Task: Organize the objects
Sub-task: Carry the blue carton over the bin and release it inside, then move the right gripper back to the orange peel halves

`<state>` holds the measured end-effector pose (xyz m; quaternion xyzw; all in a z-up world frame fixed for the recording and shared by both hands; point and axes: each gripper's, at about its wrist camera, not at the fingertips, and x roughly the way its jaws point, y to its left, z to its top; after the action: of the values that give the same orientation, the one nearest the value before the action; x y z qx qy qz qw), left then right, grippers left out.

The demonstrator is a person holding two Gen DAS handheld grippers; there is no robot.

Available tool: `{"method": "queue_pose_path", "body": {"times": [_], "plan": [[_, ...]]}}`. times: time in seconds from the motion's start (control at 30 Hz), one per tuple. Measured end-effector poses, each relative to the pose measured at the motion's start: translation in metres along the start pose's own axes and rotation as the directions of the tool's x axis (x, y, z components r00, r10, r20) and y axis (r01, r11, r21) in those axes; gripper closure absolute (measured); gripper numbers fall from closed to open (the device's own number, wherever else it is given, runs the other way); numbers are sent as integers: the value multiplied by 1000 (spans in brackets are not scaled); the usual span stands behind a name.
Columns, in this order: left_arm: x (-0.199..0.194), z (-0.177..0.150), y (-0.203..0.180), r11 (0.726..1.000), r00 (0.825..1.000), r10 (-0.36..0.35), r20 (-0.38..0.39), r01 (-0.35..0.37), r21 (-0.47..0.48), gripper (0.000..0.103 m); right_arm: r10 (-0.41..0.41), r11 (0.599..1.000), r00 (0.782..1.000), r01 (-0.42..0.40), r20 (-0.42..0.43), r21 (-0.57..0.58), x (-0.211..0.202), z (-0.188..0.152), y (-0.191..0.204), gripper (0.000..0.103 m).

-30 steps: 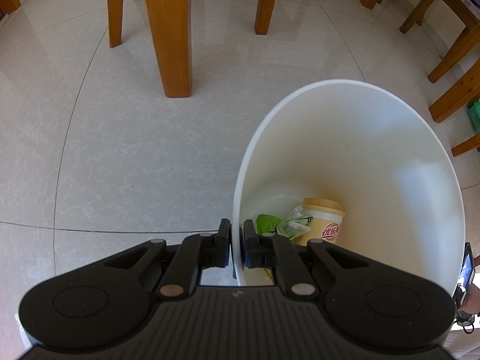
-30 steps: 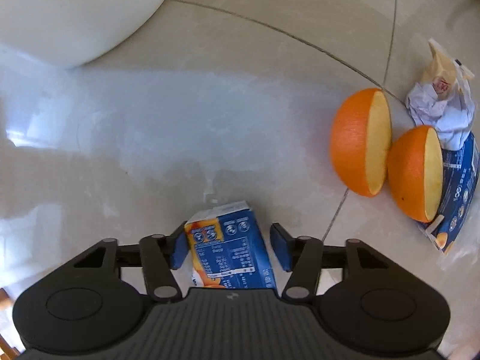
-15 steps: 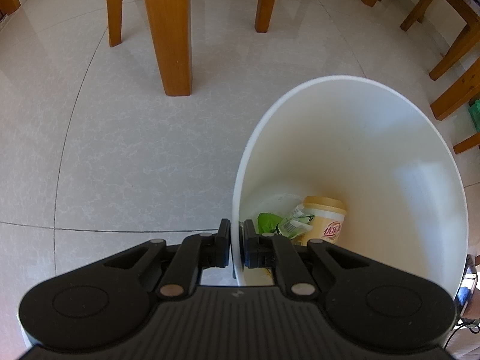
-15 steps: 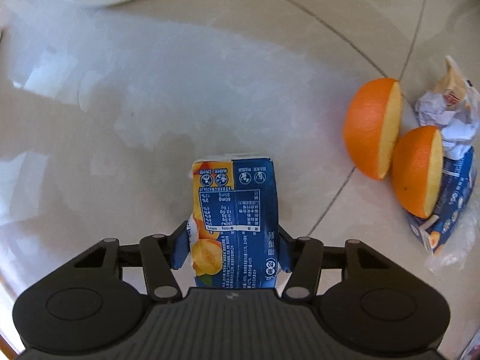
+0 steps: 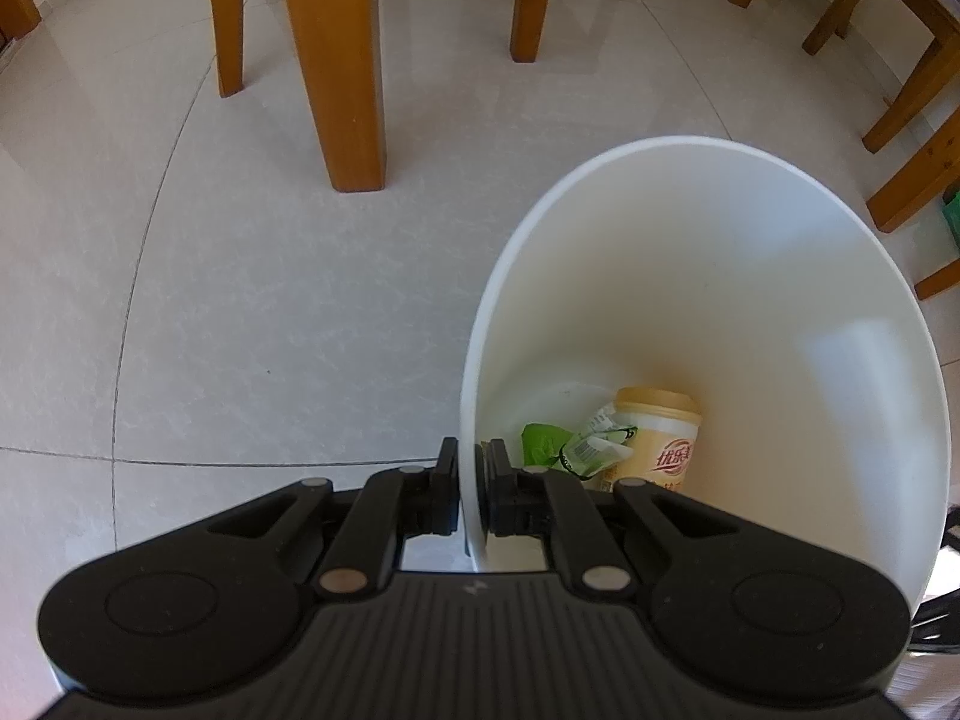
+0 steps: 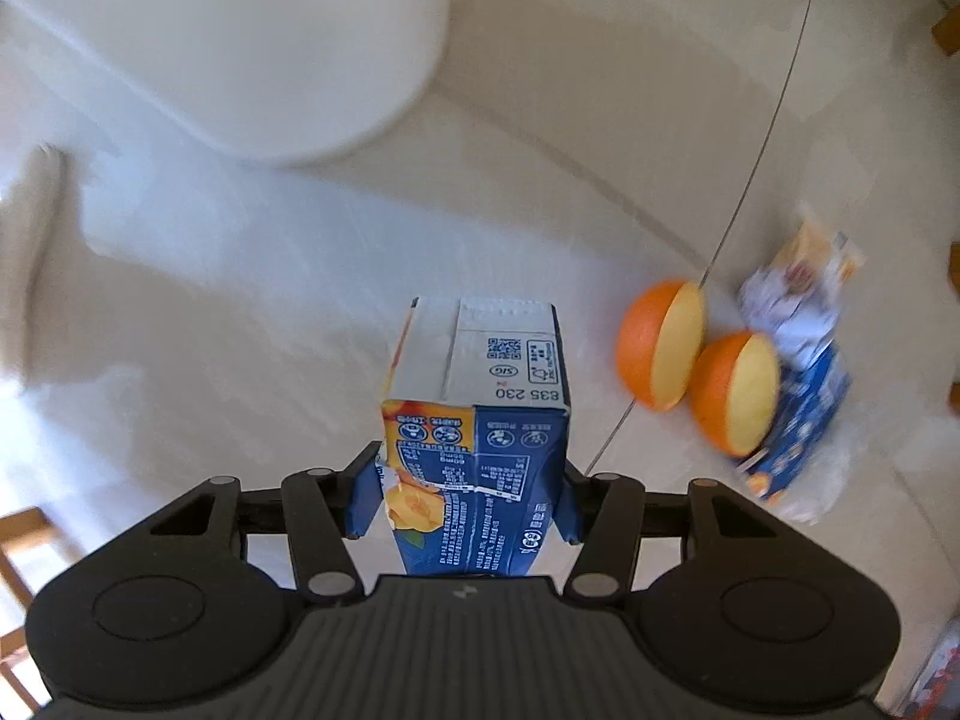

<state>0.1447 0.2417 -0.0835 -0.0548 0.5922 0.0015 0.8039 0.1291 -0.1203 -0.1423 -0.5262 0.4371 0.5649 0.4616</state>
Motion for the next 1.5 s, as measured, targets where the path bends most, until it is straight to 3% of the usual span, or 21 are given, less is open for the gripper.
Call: {"method": "queue_pose_path", "body": {"times": [0.17, 0.33, 0.57, 0.7, 0.77, 0.87, 1.27, 1.5], "plan": [[-2, -2, -2, 1000, 1000, 1, 2, -1, -2, 97, 26, 997, 995, -18, 91, -82, -69, 33, 15, 43], [1, -2, -5, 1000, 1000, 7, 4, -7, 3, 97, 47, 988, 975, -13, 219, -152, -145, 71, 24, 43], [3, -1, -4, 1000, 1000, 5, 3, -5, 3, 97, 88, 969, 942, -6, 324, -247, -213, 119, 59, 43], [3, 0, -5, 1000, 1000, 6, 2, -6, 6, 97, 132, 961, 927, -34, 351, -273, -229, 135, 66, 43], [4, 0, -5, 1000, 1000, 5, 2, -5, 1, 97, 175, 956, 919, -72, 354, -284, -220, 145, 76, 41], [3, 0, -6, 1000, 1000, 5, 1, -5, 3, 97, 177, 954, 910, -65, 374, -294, -213, 146, 86, 23], [5, -1, -7, 1000, 1000, 4, 5, -4, 7, 97, 54, 966, 897, 64, 440, -249, -194, 124, 63, 0], [6, 0, -8, 1000, 1000, 4, 4, -4, 4, 97, -51, 981, 902, 126, 429, -148, -167, 98, 23, 0]]}}
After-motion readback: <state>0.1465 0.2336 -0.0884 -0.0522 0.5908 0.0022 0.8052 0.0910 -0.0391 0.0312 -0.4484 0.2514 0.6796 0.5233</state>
